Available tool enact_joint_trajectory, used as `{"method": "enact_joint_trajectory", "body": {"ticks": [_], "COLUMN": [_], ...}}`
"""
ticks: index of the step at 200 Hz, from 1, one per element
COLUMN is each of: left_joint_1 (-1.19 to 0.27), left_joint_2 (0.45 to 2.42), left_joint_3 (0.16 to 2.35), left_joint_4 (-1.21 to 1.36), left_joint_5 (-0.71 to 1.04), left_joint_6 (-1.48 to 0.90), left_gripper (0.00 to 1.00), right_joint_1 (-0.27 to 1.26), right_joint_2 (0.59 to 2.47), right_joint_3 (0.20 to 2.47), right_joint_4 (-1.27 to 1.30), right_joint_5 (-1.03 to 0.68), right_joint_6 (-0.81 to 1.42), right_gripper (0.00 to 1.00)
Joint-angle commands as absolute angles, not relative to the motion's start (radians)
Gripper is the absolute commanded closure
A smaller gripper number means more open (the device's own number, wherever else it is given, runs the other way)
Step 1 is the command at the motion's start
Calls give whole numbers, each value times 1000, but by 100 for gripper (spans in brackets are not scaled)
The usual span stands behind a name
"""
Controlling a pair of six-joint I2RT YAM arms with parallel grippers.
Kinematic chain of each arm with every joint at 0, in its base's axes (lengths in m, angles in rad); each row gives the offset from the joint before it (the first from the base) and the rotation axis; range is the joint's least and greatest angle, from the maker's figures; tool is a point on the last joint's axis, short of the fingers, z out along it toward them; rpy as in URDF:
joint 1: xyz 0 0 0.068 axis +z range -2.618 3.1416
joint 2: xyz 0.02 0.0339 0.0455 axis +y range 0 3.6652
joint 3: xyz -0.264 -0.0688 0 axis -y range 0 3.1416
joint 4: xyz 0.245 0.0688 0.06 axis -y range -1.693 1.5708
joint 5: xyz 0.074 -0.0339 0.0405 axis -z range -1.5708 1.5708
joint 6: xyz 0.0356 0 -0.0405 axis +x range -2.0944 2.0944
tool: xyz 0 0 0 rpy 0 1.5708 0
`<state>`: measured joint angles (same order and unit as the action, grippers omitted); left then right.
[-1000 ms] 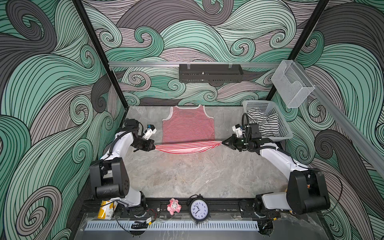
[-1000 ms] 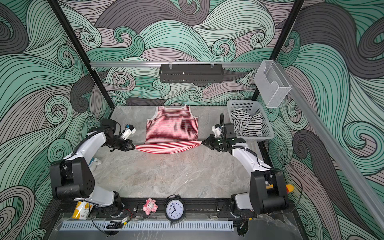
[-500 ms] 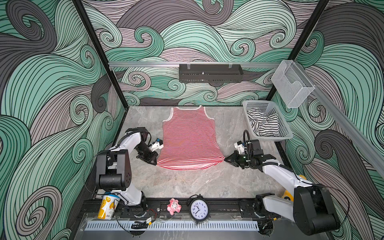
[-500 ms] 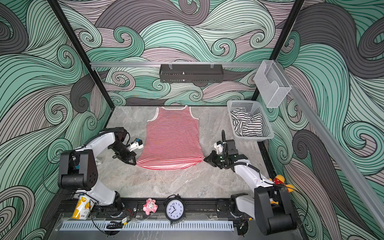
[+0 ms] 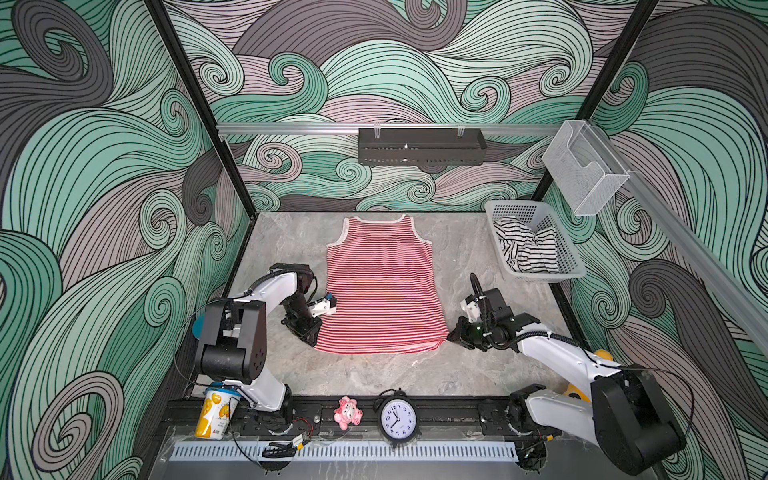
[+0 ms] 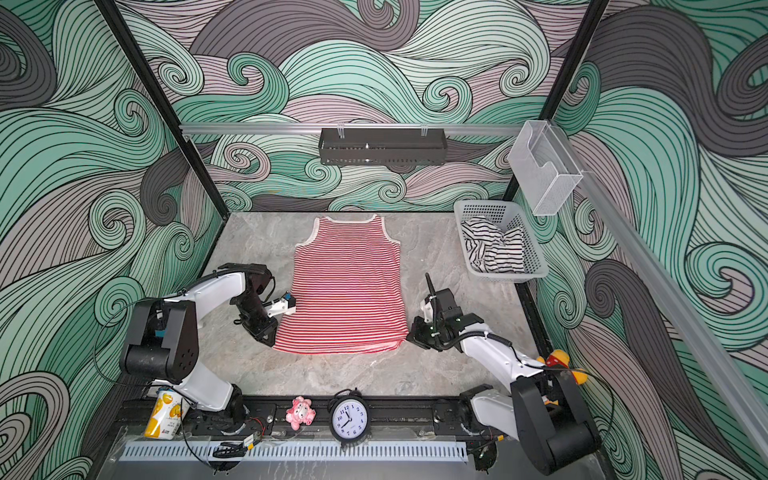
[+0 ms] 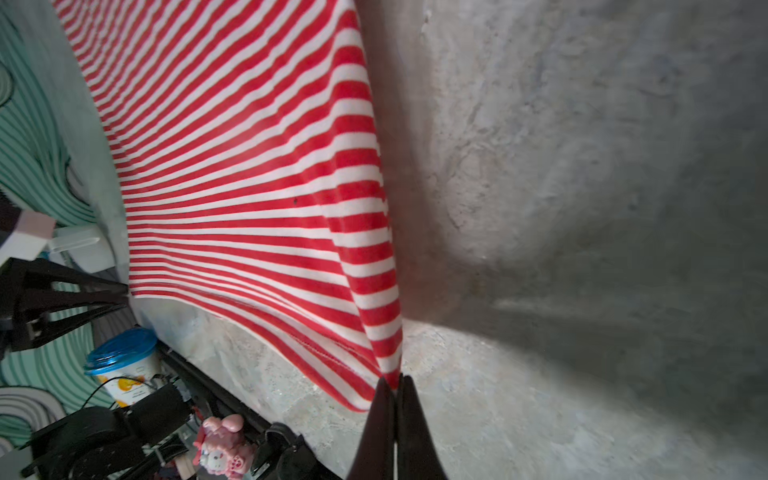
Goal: Fold and stack the tank tops
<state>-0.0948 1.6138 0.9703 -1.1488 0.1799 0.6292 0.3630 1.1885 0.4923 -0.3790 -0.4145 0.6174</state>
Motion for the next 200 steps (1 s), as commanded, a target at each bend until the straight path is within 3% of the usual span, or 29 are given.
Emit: {"method": "enact_joint_trajectory", "body": {"ticks": [1, 14, 22, 50, 70, 121, 200], "left_joint_1": [-97, -97, -97, -97, -100, -182, -282], "left_joint_2": [1607, 1595, 1583, 1535, 1538, 1666, 1763], "left_joint_3": [966, 967, 971, 1020, 1074, 1152, 1098], "left_joint_4": [-1140, -1134, -1131, -1136, -1148, -1072, -1011], "left_joint_5": [101, 64, 38, 29, 123, 188, 119], "left_joint_6": [607, 603, 601, 583, 560, 485, 473], "left_gripper": [64, 58, 53, 51, 51, 57, 62], "right_joint_1": [389, 397, 401, 453, 505, 598, 625], "right_joint_2": [1168, 1167, 1166, 1105, 1086, 1259, 1414], "right_joint_3": [503, 509, 526, 593, 637, 698, 672], "right_joint_4": [-468, -478, -508, -620, -635, -515, -526], "right_joint_5": [-288, -288, -276, -140, -100, -90, -19], "right_joint_6": [608, 599, 588, 584, 607, 658, 675], "right_gripper": [82, 60, 52, 45, 50, 77, 82]}}
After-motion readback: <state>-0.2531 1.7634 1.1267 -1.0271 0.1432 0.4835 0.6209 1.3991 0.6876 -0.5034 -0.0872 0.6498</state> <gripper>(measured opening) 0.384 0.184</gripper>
